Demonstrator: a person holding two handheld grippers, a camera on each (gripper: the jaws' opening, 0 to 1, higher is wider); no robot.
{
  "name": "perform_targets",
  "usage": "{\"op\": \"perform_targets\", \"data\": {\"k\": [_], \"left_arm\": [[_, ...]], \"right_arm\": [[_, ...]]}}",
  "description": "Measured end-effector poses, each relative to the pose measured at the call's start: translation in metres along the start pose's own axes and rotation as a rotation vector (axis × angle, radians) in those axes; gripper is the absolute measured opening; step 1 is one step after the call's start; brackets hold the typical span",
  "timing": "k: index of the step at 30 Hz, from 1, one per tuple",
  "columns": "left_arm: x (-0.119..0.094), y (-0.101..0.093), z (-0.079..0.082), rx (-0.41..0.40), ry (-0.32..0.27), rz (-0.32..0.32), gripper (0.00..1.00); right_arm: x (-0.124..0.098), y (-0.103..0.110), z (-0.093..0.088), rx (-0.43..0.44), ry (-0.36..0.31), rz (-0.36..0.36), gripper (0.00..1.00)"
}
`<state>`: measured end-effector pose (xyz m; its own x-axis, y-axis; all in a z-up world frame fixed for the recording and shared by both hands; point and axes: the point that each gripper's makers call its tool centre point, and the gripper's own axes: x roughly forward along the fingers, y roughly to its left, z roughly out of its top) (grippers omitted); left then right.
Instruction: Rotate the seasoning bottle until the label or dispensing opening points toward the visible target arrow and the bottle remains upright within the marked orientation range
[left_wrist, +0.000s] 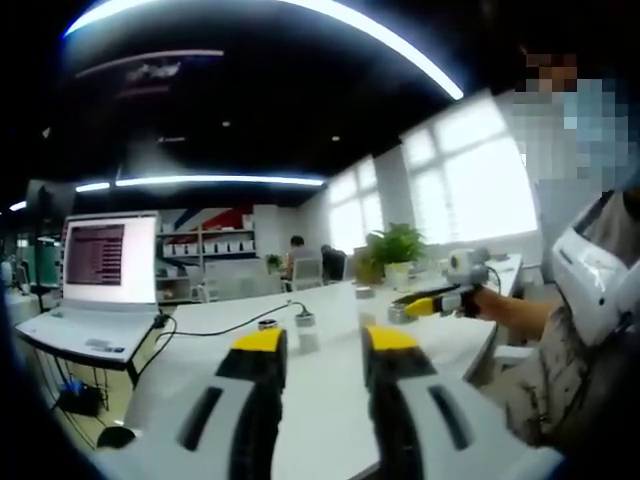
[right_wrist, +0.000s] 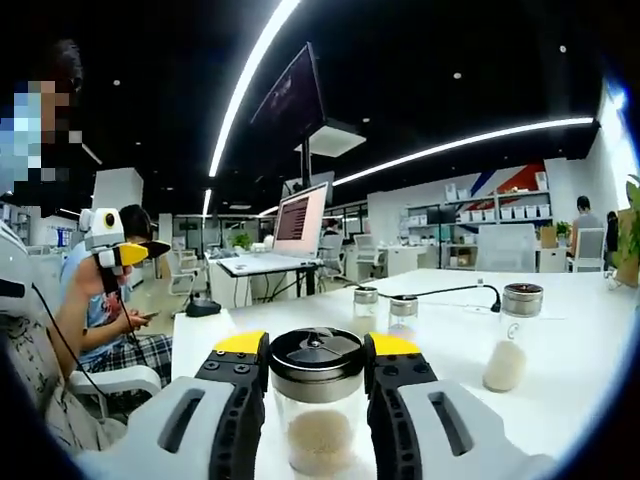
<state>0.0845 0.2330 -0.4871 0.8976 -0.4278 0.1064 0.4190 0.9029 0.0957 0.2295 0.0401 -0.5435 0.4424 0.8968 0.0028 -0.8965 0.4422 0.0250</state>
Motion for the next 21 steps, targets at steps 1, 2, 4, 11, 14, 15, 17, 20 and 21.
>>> {"op": "perform_targets", "data": {"k": [1,2,4,11,14,15,17,20,21], "left_arm": [[-0.0001,0.0,0.0001,0.001,0.0,0.0,0.31],[-0.0001,0.0,0.0,0.001,0.0,0.0,0.31],[0.0,-0.0003,-0.0003,0.002,0.002,0.0,0.31],[0.0,-0.0009,-0.0006,0.005,0.003,-0.002,0.31],[0.0,-0.0008,-0.0011,0.004,0.003,-0.002,0.31],[0.0001,-0.0008,-0.0016,0.003,0.003,-0.002,0.31],[0.0001,-0.0005,-0.002,0.003,0.004,-0.002,0.31],[-0.0004,0.0001,-0.0013,0.001,0.003,-0.002,0.31],[-0.0006,-0.0001,-0.0005,0.0,0.0,-0.003,0.31]], "right_arm": [[0.0001,-0.0003,0.0,0.002,-0.001,0.003,0.37],[0.0,-0.0008,0.0001,0.006,-0.003,0.009,0.37],[-0.0003,-0.001,-0.0002,0.015,-0.005,0.029,0.37],[-0.0009,0.0004,-0.0023,0.044,0.003,0.109,0.37],[-0.0015,0.0,-0.0033,0.056,0.005,0.147,0.37],[-0.0018,0.0004,-0.0035,0.058,0.006,0.162,0.37],[-0.0019,-0.0005,-0.0038,0.071,0.007,0.181,0.37],[-0.0022,-0.0001,-0.0041,0.079,0.017,0.21,0.37],[-0.0023,0.0003,-0.0043,0.078,0.02,0.215,0.37]]}}
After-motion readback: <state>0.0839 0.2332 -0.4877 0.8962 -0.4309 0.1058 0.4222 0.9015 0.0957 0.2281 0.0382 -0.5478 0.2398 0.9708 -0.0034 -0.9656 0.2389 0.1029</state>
